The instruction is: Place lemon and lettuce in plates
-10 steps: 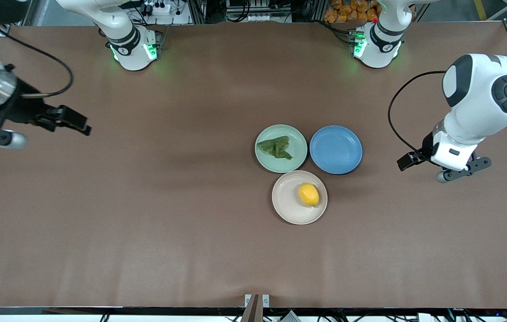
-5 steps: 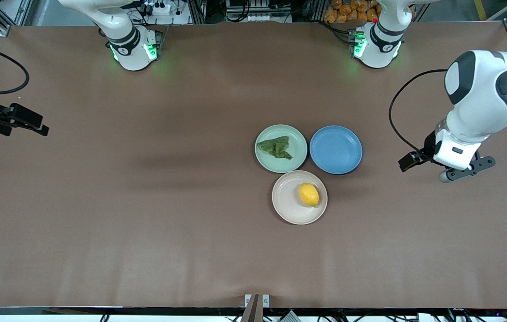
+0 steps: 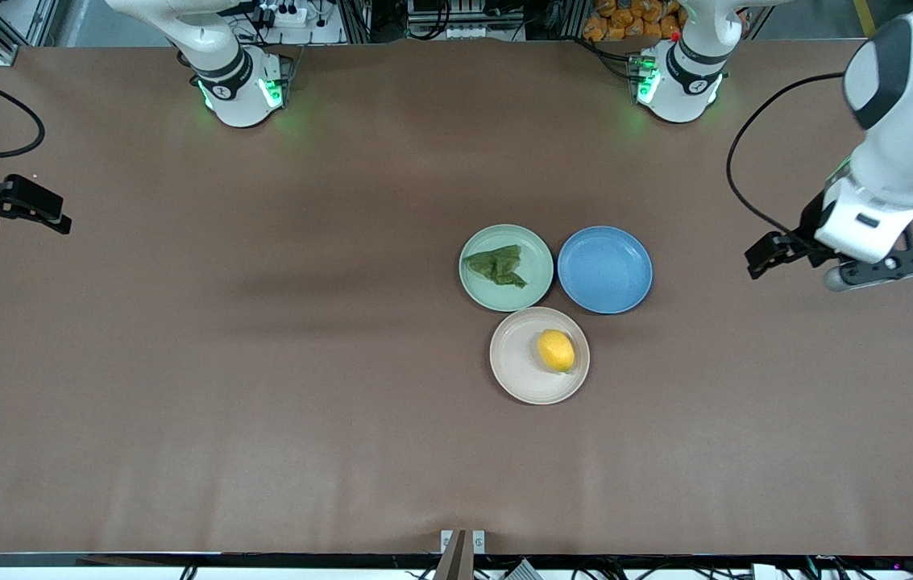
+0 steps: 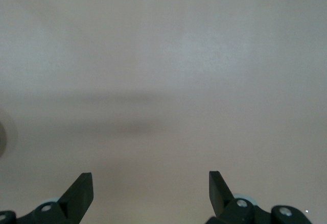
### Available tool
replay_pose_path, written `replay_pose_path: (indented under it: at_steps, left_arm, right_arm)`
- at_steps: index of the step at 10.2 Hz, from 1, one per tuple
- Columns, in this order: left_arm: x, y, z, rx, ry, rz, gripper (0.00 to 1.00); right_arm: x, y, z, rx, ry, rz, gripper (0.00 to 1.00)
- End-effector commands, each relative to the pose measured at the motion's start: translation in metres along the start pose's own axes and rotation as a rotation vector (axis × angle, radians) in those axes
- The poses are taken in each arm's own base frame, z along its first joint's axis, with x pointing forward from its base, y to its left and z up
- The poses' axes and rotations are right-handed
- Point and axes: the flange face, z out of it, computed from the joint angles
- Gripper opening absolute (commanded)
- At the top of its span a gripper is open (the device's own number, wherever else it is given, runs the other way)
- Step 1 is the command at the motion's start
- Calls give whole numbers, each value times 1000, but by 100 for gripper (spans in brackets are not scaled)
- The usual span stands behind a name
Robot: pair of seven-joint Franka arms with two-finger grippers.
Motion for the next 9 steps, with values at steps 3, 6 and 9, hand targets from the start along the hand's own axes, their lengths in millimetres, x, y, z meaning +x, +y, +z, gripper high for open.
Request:
replay_pose_path:
  at_steps: [3, 6, 9]
  left_arm:
    - [-1, -2, -72, -10, -69, 191, 100]
    - [-4, -2, -89, -49, -97, 189, 100]
    - [1, -12, -101, -57, -71, 167, 100]
  right_arm:
    - [-19, 1, -1, -15, 5, -19, 100]
    - [-18, 0, -1, -15, 13, -21, 100]
    - [-14, 0, 0, -17, 40, -21, 100]
